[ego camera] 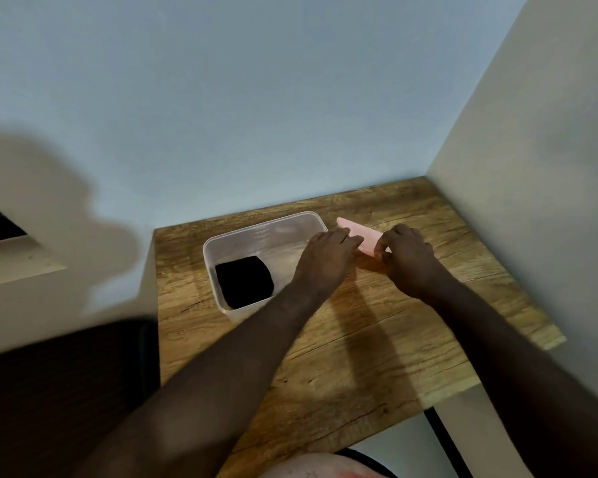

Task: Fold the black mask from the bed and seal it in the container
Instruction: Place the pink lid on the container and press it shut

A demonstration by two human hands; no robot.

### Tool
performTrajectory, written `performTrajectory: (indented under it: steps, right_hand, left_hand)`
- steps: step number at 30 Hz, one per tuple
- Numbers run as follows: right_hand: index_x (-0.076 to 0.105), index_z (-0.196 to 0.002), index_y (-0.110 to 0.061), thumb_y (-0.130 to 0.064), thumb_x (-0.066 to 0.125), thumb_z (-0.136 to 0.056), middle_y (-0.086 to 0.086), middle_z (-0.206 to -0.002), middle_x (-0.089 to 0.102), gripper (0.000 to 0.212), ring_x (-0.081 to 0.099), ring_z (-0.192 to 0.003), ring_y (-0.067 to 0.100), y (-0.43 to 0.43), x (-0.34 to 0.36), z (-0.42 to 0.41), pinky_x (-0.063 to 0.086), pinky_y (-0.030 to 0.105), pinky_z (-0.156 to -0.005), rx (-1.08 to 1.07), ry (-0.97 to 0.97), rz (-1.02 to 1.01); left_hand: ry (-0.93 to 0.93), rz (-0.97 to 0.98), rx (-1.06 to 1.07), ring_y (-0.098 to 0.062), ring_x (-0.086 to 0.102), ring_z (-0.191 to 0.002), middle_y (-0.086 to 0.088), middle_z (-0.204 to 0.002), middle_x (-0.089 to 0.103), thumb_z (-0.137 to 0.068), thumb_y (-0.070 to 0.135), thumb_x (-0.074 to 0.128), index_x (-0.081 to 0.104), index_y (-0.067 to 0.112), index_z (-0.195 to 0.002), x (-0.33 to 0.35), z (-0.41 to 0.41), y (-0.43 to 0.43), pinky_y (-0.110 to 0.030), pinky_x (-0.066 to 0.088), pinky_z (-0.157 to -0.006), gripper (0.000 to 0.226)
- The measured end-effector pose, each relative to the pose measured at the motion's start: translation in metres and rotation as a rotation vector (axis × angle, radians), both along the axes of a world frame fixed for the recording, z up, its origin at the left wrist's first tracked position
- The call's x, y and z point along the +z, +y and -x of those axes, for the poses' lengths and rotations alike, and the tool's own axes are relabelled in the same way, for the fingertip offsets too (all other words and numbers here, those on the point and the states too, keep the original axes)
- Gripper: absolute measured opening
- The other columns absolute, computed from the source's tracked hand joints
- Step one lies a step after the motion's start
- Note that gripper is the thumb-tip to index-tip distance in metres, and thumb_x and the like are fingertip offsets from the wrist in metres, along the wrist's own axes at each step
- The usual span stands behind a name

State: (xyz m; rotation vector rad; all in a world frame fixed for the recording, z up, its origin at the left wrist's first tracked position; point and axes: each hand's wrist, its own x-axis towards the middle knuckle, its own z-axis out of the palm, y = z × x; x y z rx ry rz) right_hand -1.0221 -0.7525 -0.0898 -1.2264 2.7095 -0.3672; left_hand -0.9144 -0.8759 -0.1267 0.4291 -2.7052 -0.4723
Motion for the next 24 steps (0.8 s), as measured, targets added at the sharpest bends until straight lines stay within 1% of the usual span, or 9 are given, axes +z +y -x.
performTrajectory:
  steps: [4, 8, 10, 12, 16, 18, 20, 22, 24]
  right_hand:
    - [0.064, -0.095, -0.019, -0.011, 0.06, -0.093, 0.007, -0.118, 0.054, 0.009, 0.047, -0.118, 0.028, 0.005, 0.024, -0.016, 0.041, 0.049, -0.099, 0.022, -0.07, 0.062]
    - [0.067, -0.099, -0.02, -0.019, 0.064, -0.092, 0.004, -0.113, 0.059, 0.007, 0.053, -0.114, 0.026, 0.002, 0.048, -0.03, 0.044, 0.049, -0.096, 0.038, -0.018, 0.225]
    - [0.067, -0.11, -0.017, -0.027, 0.067, -0.091, 0.006, -0.116, 0.063, 0.022, 0.055, -0.114, 0.027, -0.002, 0.059, -0.033, 0.045, 0.05, -0.096, 0.043, 0.063, 0.282]
    - [0.067, -0.111, -0.014, -0.031, 0.071, -0.087, 0.009, -0.113, 0.067, 0.029, 0.058, -0.111, 0.031, -0.007, 0.069, -0.033, 0.045, 0.048, -0.096, 0.059, 0.175, 0.347]
    - [0.07, -0.107, -0.016, -0.028, 0.073, -0.084, 0.008, -0.109, 0.069, 0.026, 0.056, -0.115, 0.034, -0.021, 0.085, -0.027, 0.035, 0.048, -0.099, 0.032, 0.378, 0.359]
    - [0.071, -0.104, -0.016, -0.023, 0.073, -0.084, 0.009, -0.106, 0.07, 0.021, 0.058, -0.11, 0.035, -0.029, 0.09, -0.022, 0.039, 0.044, -0.094, 0.005, 0.382, 0.411]
    - [0.07, -0.102, -0.015, -0.018, 0.072, -0.085, 0.006, -0.1, 0.071, 0.017, 0.062, -0.098, 0.028, -0.037, 0.093, -0.019, 0.046, 0.032, -0.085, -0.014, 0.238, 0.537]
    - [0.067, -0.105, -0.016, -0.013, 0.074, -0.084, 0.0, -0.093, 0.07, 0.022, 0.064, -0.087, 0.019, -0.046, 0.094, -0.018, 0.048, 0.015, -0.075, -0.042, -0.076, 0.723]
    - [0.063, -0.111, -0.018, -0.007, 0.075, -0.082, 0.001, -0.091, 0.07, 0.033, 0.066, -0.085, 0.017, -0.056, 0.093, -0.019, 0.053, 0.02, -0.076, -0.071, -0.399, 0.904]
  left_hand:
    - [0.141, 0.027, -0.056, -0.033, 0.067, -0.099, -0.014, -0.108, 0.073, -0.085, 0.01, 0.067, 0.071, 0.009, -0.108, 0.006, -0.002, -0.003, -0.042, 0.052, -0.088, 0.024]
    - [0.28, -0.013, -0.04, -0.033, 0.068, -0.084, -0.013, -0.099, 0.074, -0.088, 0.009, 0.064, 0.07, 0.008, -0.109, 0.019, -0.012, -0.015, -0.038, 0.056, -0.069, 0.022]
    - [0.368, -0.08, 0.015, -0.033, 0.069, -0.083, -0.012, -0.098, 0.074, -0.091, 0.012, 0.061, 0.07, 0.008, -0.109, 0.031, -0.02, -0.025, -0.04, 0.056, -0.069, 0.021]
    - [0.462, -0.159, 0.069, -0.033, 0.069, -0.083, -0.013, -0.096, 0.074, -0.092, 0.015, 0.059, 0.07, 0.007, -0.107, 0.047, -0.032, -0.039, -0.042, 0.056, -0.073, 0.021]
    - [0.619, -0.184, 0.184, -0.028, 0.071, -0.081, -0.013, -0.092, 0.075, -0.089, 0.011, 0.062, 0.072, 0.004, -0.101, 0.074, -0.063, -0.07, -0.03, 0.051, -0.076, 0.017]
    - [0.659, -0.179, 0.234, -0.023, 0.069, -0.08, -0.012, -0.09, 0.075, -0.09, 0.013, 0.063, 0.072, 0.003, -0.1, 0.083, -0.083, -0.086, -0.022, 0.046, -0.075, 0.016]
    - [0.676, -0.184, 0.262, -0.016, 0.065, -0.079, -0.011, -0.09, 0.074, -0.092, 0.014, 0.062, 0.07, 0.002, -0.1, 0.089, -0.103, -0.101, -0.013, 0.04, -0.072, 0.017]
    - [0.659, -0.208, 0.291, -0.016, 0.062, -0.078, -0.009, -0.088, 0.072, -0.094, 0.018, 0.059, 0.068, 0.004, -0.102, 0.094, -0.122, -0.113, -0.016, 0.039, -0.069, 0.018]
    - [0.65, -0.274, 0.354, -0.016, 0.059, -0.074, -0.005, -0.084, 0.069, -0.093, 0.02, 0.061, 0.066, 0.006, -0.104, 0.1, -0.135, -0.122, -0.023, 0.042, -0.067, 0.018]
